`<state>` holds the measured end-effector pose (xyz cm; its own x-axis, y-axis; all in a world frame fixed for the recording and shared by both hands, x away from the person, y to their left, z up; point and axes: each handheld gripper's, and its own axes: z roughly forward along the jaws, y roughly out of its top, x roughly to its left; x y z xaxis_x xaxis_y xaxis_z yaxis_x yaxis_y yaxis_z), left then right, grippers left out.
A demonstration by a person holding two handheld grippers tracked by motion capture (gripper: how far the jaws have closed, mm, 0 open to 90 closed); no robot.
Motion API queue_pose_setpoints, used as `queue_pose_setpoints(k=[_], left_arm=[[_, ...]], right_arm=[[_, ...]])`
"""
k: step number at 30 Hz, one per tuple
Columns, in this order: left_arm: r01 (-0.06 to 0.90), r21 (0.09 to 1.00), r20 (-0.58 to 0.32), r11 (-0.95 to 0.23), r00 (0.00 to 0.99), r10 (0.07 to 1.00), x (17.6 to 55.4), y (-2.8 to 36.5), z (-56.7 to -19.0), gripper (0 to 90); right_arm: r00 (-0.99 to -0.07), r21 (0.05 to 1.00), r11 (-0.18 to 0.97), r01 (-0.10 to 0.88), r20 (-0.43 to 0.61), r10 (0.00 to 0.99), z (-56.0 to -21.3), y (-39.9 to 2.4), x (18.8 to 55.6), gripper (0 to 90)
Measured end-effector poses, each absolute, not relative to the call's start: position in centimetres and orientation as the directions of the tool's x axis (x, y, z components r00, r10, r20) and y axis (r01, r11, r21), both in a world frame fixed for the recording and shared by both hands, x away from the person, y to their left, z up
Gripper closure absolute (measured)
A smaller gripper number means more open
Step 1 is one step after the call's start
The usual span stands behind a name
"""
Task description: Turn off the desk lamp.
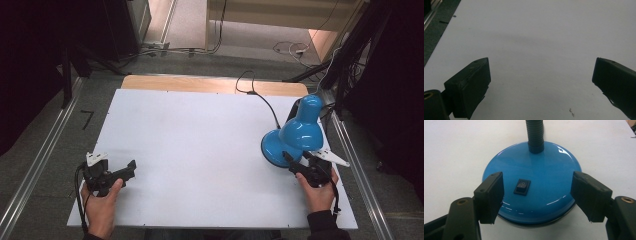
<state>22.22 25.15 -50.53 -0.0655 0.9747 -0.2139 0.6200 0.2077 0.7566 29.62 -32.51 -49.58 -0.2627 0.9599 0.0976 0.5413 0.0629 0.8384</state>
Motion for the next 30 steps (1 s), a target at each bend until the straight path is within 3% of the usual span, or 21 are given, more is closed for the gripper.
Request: queue_pose_setpoints(k=[30], left_arm=[[0.620, 0.757, -0.214, 0.209, -0.067, 0.975, 22.2, 25.2, -50.5, 2.3]], right_arm=[[-0.266, 0.837, 0.074, 0.543, 0.088, 0.960, -49.1, -33.2, 28.3, 23.0]])
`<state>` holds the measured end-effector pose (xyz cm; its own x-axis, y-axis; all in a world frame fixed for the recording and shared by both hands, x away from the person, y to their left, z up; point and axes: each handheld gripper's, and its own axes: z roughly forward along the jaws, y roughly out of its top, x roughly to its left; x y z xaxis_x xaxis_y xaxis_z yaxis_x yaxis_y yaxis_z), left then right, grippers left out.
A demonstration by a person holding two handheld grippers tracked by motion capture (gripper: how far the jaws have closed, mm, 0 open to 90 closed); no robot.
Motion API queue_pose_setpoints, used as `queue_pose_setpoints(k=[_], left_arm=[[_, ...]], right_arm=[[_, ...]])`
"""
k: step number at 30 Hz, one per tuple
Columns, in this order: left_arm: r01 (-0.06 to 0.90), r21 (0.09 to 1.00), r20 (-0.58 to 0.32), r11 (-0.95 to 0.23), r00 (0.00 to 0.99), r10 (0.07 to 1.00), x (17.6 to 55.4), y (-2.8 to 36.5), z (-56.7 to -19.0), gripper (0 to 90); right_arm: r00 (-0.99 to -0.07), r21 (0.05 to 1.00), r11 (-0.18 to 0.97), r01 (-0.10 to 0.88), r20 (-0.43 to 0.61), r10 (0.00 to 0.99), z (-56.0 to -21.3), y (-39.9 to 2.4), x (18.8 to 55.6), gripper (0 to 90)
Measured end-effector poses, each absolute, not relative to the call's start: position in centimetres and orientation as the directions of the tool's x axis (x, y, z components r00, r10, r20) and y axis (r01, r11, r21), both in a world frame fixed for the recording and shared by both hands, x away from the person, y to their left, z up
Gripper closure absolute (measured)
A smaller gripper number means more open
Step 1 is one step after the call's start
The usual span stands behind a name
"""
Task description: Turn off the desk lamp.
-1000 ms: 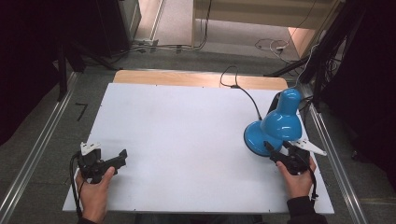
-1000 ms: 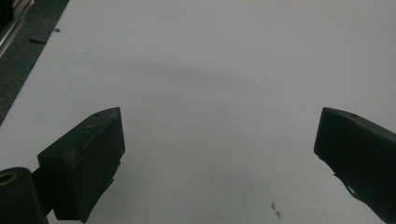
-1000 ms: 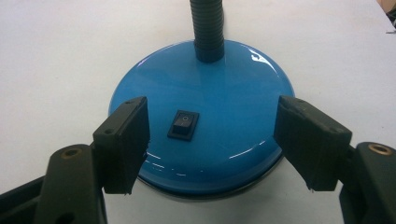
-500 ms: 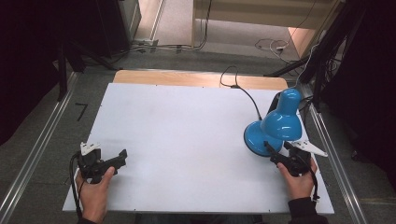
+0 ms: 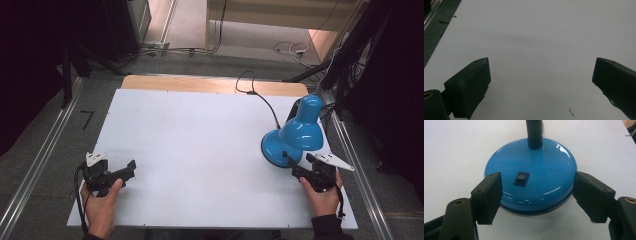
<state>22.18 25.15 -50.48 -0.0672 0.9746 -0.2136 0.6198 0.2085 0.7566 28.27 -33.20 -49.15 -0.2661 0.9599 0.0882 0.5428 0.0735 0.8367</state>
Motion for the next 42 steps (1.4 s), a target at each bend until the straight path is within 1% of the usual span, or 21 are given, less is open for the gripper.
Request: queue_pose_setpoints(k=[33, 42], left_arm=[[0.620, 0.756, -0.214, 0.210, -0.068, 0.974, 22.2, 25.1, -50.5, 2.3], [0.620, 0.756, -0.213, 0.209, -0.069, 0.975, 22.2, 25.1, -50.5, 2.3]], right_arm=[[-0.246, 0.837, 0.063, 0.543, 0.087, 0.965, -48.8, -35.4, 26.6, 21.6], [-0.222, 0.838, 0.057, 0.543, 0.078, 0.972, -48.7, -36.6, 26.1, 21.6]])
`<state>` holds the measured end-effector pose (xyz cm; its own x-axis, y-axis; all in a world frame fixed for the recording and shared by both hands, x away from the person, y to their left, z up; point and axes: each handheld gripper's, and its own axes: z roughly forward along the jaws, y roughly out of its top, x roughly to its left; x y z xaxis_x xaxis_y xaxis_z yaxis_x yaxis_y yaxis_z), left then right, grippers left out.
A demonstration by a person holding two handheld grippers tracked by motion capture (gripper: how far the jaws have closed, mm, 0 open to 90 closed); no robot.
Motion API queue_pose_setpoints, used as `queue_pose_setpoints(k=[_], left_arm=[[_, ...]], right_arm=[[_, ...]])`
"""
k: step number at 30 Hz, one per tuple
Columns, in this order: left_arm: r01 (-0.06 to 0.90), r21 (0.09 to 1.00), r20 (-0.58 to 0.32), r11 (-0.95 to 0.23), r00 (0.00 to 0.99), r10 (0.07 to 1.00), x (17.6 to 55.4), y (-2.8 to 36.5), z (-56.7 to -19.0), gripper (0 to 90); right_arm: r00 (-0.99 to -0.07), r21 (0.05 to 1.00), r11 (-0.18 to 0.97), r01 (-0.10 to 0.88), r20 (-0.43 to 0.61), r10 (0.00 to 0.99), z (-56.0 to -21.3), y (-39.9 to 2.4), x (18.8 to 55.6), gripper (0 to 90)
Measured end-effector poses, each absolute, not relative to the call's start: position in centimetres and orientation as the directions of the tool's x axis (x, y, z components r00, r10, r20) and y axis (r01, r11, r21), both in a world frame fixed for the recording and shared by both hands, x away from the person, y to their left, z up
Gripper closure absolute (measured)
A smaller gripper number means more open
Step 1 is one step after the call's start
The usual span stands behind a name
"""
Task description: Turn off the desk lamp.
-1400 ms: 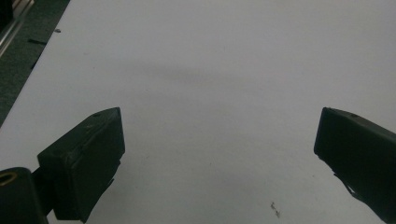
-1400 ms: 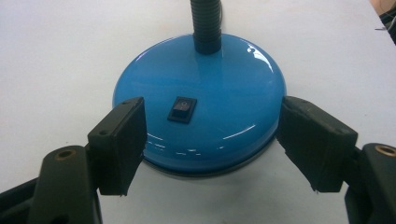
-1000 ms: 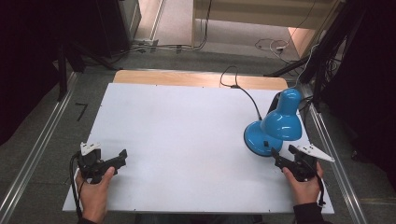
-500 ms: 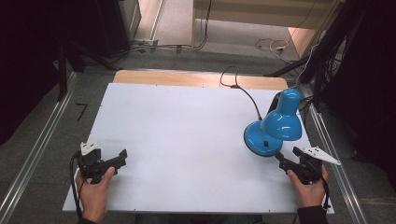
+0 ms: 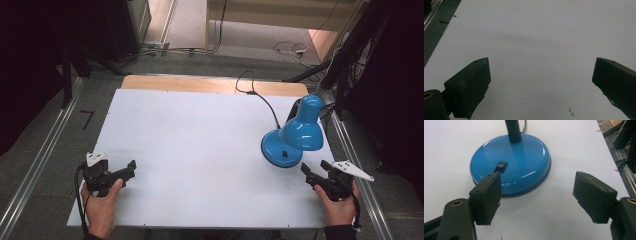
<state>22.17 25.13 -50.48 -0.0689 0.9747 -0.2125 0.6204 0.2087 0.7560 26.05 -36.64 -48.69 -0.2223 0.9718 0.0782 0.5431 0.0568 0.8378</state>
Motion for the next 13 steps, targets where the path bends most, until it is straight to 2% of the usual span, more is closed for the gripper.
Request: queue_pose_setpoints(k=[9, 13], left_arm=[[0.618, 0.757, -0.213, 0.210, -0.070, 0.975, 22.2, 25.1, -50.5, 2.3], [0.617, 0.759, -0.213, 0.208, -0.067, 0.975, 22.2, 25.0, -50.4, 2.3]], right_arm=[[-0.184, 0.822, 0.041, 0.568, 0.079, 0.980, -48.9, -37.8, 25.5, 21.3], [-0.144, 0.788, 0.042, 0.614, 0.059, 0.988, -50.1, -38.4, 26.3, 17.1]])
